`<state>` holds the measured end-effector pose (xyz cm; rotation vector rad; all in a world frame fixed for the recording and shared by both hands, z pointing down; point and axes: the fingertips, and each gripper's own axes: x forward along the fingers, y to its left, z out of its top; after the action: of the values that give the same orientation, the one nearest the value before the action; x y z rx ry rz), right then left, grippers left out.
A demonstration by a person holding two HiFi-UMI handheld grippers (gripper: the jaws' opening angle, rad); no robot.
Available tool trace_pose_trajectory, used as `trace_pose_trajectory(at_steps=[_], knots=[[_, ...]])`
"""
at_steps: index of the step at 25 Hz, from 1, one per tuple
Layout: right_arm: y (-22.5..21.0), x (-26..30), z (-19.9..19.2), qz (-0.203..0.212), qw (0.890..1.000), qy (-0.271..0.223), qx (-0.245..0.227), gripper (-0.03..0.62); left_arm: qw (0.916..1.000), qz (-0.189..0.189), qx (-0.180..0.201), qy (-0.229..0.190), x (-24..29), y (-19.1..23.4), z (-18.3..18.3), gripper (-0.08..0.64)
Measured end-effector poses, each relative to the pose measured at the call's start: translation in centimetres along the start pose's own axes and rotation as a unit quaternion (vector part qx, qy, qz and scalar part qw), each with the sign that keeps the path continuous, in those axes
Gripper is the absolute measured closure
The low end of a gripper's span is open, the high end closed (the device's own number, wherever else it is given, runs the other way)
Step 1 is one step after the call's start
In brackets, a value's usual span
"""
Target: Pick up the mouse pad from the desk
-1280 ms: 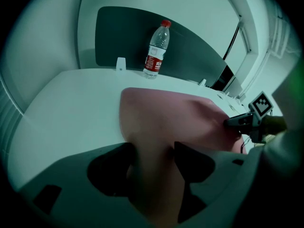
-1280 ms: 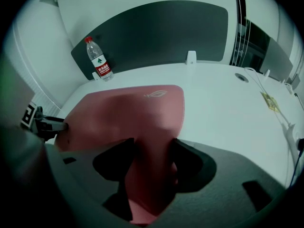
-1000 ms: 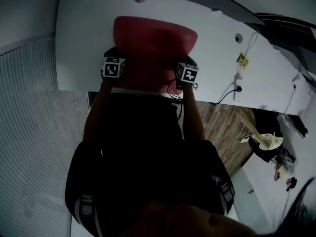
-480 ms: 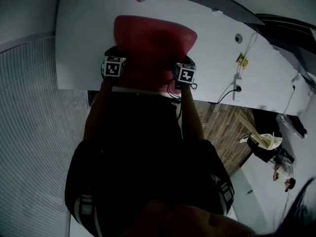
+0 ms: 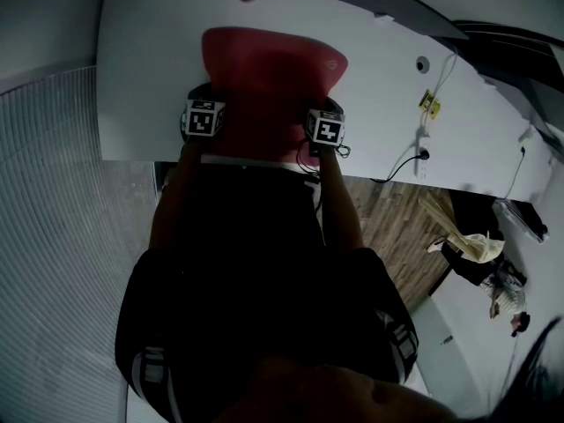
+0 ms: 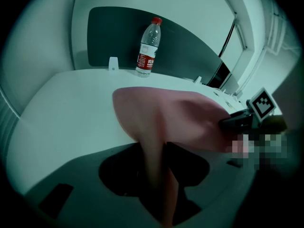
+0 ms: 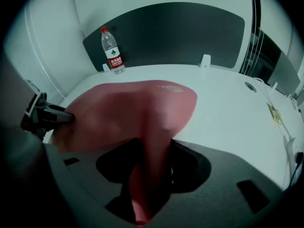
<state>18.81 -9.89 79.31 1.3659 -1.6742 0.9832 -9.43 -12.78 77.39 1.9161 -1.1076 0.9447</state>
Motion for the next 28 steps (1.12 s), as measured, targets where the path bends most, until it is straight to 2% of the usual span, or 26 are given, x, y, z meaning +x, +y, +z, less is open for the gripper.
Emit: trace_pose_trajectory(at_steps=[16,20,28], knots=[[0.2,-0.6,0.1,0.000,1.000,0.006,-0.012,0.434,0.9997,-0.018,0.000,-0.020,-0.5,-0.3,0.3,0.405],[0.4,-0.8,-0.1,0.009,1.000,0.011,-0.001,0.436,0.9995,-0.022,0.002,-0.023,-0.9,-0.6,0.5,0.412],[0.9,-1.6,0.8,0.011,1.000,-0.009,-0.008,0.459,0.9991,-0.030,0.002,-0.030,-1.7,-1.2,0.7,0.437]])
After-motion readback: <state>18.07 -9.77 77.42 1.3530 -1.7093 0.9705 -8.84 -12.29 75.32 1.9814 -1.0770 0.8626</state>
